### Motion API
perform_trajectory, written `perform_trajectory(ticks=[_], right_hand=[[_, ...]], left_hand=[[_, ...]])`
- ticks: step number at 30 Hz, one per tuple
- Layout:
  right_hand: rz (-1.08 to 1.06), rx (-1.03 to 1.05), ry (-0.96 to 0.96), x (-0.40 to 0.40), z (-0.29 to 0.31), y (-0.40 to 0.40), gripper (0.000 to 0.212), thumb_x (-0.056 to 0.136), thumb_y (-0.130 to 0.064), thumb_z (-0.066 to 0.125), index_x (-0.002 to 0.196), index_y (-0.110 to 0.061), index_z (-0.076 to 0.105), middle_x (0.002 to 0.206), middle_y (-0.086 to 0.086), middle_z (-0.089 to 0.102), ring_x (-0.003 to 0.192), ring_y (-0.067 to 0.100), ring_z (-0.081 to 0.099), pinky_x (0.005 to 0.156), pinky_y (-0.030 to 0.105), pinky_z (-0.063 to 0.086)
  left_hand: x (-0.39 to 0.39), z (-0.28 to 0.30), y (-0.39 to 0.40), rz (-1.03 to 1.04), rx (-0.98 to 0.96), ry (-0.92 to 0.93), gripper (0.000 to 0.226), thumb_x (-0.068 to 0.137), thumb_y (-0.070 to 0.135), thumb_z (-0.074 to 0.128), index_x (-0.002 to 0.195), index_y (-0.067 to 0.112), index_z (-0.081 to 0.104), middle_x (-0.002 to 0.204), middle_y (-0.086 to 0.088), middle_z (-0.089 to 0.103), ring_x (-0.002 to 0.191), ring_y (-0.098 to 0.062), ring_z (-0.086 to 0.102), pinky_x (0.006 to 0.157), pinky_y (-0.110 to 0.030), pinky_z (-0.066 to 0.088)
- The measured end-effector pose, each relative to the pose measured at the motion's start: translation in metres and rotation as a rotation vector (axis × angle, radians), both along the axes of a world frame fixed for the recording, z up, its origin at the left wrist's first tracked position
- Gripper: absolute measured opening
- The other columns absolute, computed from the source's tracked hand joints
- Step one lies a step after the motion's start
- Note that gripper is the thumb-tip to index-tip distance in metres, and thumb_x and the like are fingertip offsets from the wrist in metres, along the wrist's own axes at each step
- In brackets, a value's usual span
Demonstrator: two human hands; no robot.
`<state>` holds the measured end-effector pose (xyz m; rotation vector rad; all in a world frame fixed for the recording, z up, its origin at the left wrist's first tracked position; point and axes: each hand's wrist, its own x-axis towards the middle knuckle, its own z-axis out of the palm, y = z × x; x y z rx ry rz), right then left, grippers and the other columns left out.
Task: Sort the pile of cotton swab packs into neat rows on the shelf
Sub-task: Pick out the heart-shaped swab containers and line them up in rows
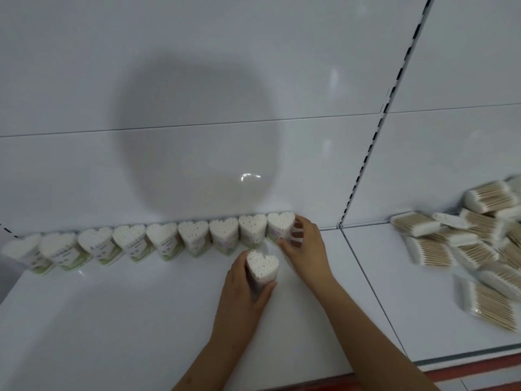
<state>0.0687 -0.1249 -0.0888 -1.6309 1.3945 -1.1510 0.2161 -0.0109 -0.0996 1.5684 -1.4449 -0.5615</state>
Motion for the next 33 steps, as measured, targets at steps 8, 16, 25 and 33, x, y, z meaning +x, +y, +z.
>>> perform_trajectory(ticks=[8,16,25,33], right_hand=[[0.087,0.038,-0.082,-0.015,0.047,0.08,0.042,0.091,-0.033,0.069,0.131,-0.032,0.055,0.115,-0.015,0.061,0.098,-0.001,0.063,0.072,0.012,0.051],[-0.12,0.0,0.025,-0.041,0.043,0.058,0.051,0.08,-0.029,0.08,0.121,-0.038,0.05,0.107,-0.019,0.061,0.094,-0.001,0.063,0.07,0.008,0.05],[-0.201,-0.045,0.098,-0.041,0.034,0.001,0.055,0.082,-0.031,0.078,0.129,-0.021,0.053,0.12,-0.008,0.056,0.103,0.005,0.057,0.084,0.02,0.051],[-0.162,0.001,0.114,-0.034,0.018,-0.008,0.063,0.081,-0.038,0.077,0.135,-0.02,0.049,0.124,-0.003,0.053,0.113,0.014,0.054,0.094,0.037,0.052]], left_hand=[[-0.02,0.013,-0.017,0.001,-0.062,0.032,0.062,0.076,0.053,0.076,0.127,0.031,0.048,0.118,0.015,0.057,0.109,-0.011,0.056,0.084,-0.034,0.053],[-0.031,-0.004,-0.032,-0.268,-0.003,-0.124,0.077,0.083,0.06,0.059,0.145,0.018,0.04,0.131,0.009,0.046,0.123,-0.003,0.046,0.106,-0.018,0.038],[-0.033,-0.017,-0.037,-0.308,-0.159,-0.502,0.036,0.087,0.035,0.056,0.117,0.017,0.063,0.122,-0.001,0.055,0.119,-0.021,0.049,0.104,-0.023,0.034],[-0.031,-0.012,-0.035,-0.322,-0.117,-0.498,0.035,0.087,0.034,0.055,0.118,0.018,0.063,0.123,-0.001,0.055,0.12,-0.019,0.048,0.103,-0.025,0.039]])
